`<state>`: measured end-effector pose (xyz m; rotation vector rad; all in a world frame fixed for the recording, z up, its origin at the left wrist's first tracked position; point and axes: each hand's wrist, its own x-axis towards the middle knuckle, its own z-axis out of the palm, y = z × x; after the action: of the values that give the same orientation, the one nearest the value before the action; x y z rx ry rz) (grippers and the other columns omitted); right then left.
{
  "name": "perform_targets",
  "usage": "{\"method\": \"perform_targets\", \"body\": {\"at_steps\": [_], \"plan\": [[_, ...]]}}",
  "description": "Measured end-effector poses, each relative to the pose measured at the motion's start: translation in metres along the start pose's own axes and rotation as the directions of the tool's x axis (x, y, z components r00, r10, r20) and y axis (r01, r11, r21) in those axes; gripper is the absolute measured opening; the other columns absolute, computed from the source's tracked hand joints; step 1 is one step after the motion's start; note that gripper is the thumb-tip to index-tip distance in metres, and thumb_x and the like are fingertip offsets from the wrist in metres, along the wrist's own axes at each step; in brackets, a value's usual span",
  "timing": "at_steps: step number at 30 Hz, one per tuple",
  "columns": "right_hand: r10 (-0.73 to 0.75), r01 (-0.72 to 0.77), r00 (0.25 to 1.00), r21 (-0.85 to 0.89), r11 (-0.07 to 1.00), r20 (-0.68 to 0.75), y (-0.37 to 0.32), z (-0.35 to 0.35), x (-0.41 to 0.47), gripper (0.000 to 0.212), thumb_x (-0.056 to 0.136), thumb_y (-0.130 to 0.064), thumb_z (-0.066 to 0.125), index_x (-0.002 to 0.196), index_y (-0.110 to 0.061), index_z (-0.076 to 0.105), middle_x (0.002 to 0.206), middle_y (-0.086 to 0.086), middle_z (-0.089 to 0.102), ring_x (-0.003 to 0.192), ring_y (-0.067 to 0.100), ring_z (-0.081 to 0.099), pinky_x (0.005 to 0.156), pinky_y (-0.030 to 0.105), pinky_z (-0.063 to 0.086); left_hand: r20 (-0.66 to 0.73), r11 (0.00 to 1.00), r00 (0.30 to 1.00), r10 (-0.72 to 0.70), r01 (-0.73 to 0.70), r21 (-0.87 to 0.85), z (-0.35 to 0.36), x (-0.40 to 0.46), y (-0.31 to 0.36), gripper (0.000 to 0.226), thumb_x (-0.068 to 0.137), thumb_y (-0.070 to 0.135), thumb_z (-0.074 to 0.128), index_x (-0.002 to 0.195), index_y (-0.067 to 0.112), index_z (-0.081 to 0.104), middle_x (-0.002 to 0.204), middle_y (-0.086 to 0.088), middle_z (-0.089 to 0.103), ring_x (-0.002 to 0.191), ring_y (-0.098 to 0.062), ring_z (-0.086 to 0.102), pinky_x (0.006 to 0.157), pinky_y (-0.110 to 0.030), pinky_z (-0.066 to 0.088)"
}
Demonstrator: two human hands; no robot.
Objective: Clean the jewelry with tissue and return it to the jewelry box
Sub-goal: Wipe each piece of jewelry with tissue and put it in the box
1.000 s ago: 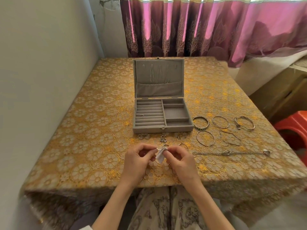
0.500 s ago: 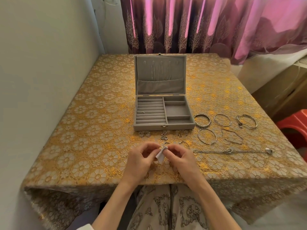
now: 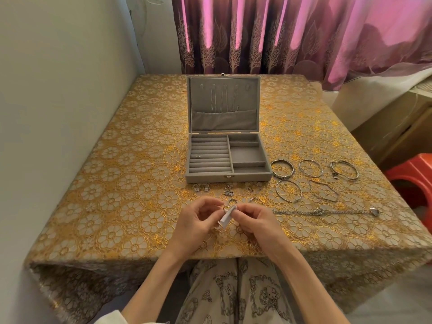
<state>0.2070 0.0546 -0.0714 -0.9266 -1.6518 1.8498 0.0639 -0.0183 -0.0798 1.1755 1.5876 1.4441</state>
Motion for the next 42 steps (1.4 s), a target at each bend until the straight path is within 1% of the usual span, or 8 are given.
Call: {"method": "perform_targets", "body": {"at_steps": [7, 10, 16, 24, 28, 32, 38, 42], "plan": [[0.02, -0.02, 1.0, -0.072, 0.997, 0.008, -0.002, 0.0, 0.002, 0.009, 0.079, -0.025, 0.067, 0.076, -0.024, 0.075, 0.073, 0.006, 0.057, 0.066, 0.016, 0.043, 0.059, 0.024, 0.037, 0.018, 0.976, 0.989, 0.149, -0.149, 0.161, -0.001, 0.0, -0.006, 0.025, 0.083, 0.002, 0.064, 0.09, 0.025, 0.069, 0.09, 0.011, 0.069, 0.083, -0.007, 0.065, 0.072, -0.021, 0.053], [0.029, -0.026, 0.999, -0.101, 0.995, 0.027, -0.003, 0.0, 0.002, 0.008, 0.08, -0.023, 0.066, 0.076, -0.022, 0.074, 0.068, 0.001, 0.057, 0.062, 0.011, 0.045, 0.057, 0.02, 0.038, 0.032, 0.951, 0.976, 0.217, -0.219, 0.218, 0.0, -0.002, -0.006, 0.028, 0.083, 0.001, 0.063, 0.092, 0.026, 0.068, 0.095, 0.011, 0.067, 0.088, -0.004, 0.063, 0.076, -0.017, 0.051], [0.0, 0.0, 0.999, 0.002, 1.0, 0.044, -0.004, -0.003, 0.0, 0.018, 0.07, -0.033, 0.064, 0.075, -0.019, 0.073, 0.055, -0.01, 0.051, 0.05, 0.002, 0.037, 0.047, 0.013, 0.033, 0.014, 0.999, 1.0, 0.014, -0.014, 0.048, -0.001, 0.001, -0.002, 0.022, 0.08, 0.006, 0.068, 0.095, 0.022, 0.067, 0.085, 0.002, 0.07, 0.079, -0.011, 0.067, 0.07, -0.023, 0.055], [0.027, -0.024, 0.999, -0.054, 0.998, 0.04, -0.003, -0.004, 0.002, 0.013, 0.081, -0.018, 0.064, 0.073, -0.021, 0.073, 0.054, -0.012, 0.053, 0.05, 0.0, 0.039, 0.049, 0.012, 0.034, 0.057, 0.985, 0.991, 0.121, -0.127, 0.118, -0.004, 0.001, -0.008, 0.016, 0.081, 0.001, 0.066, 0.09, 0.013, 0.071, 0.085, -0.003, 0.07, 0.08, -0.014, 0.066, 0.072, -0.027, 0.054], [0.029, -0.029, 0.999, -0.021, 0.999, 0.036, -0.003, -0.004, 0.003, 0.015, 0.072, -0.032, 0.063, 0.073, -0.021, 0.073, 0.054, -0.011, 0.05, 0.049, 0.002, 0.036, 0.048, 0.013, 0.031, 0.043, 0.985, 0.994, 0.096, -0.101, 0.141, 0.0, 0.0, -0.005, 0.02, 0.082, 0.005, 0.065, 0.094, 0.021, 0.066, 0.086, 0.004, 0.068, 0.075, -0.007, 0.065, 0.065, -0.021, 0.053], [0.012, -0.012, 0.999, -0.002, 1.0, 0.03, -0.001, -0.005, 0.003, 0.019, 0.07, -0.035, 0.064, 0.076, -0.021, 0.074, 0.054, -0.01, 0.048, 0.05, 0.004, 0.033, 0.048, 0.014, 0.029, 0.015, 0.997, 0.999, 0.029, -0.03, 0.067, 0.001, 0.0, -0.004, 0.016, 0.08, 0.006, 0.068, 0.091, 0.018, 0.064, 0.08, 0.0, 0.068, 0.071, -0.012, 0.066, 0.062, -0.021, 0.053], [0.021, -0.018, 0.999, -0.07, 0.997, 0.038, -0.006, -0.002, 0.002, 0.009, 0.076, -0.026, 0.066, 0.073, -0.021, 0.073, 0.054, -0.012, 0.05, 0.049, 0.002, 0.037, 0.049, 0.014, 0.033, 0.021, 0.983, 0.994, 0.11, -0.112, 0.143, -0.001, -0.001, -0.01, 0.019, 0.083, 0.001, 0.065, 0.089, 0.019, 0.069, 0.083, 0.003, 0.069, 0.076, -0.02, 0.065, 0.067, -0.038, 0.056], [0.021, -0.019, 0.999, -0.063, 0.998, 0.031, -0.004, -0.003, 0.002, 0.01, 0.081, -0.018, 0.064, 0.074, -0.018, 0.072, 0.054, -0.013, 0.051, 0.049, 0.001, 0.038, 0.049, 0.012, 0.033, 0.072, 0.961, 0.983, 0.167, -0.179, 0.209, -0.001, 0.0, -0.009, 0.018, 0.084, 0.001, 0.062, 0.095, 0.014, 0.068, 0.089, 0.005, 0.067, 0.081, -0.01, 0.064, 0.069, -0.028, 0.055]]}}
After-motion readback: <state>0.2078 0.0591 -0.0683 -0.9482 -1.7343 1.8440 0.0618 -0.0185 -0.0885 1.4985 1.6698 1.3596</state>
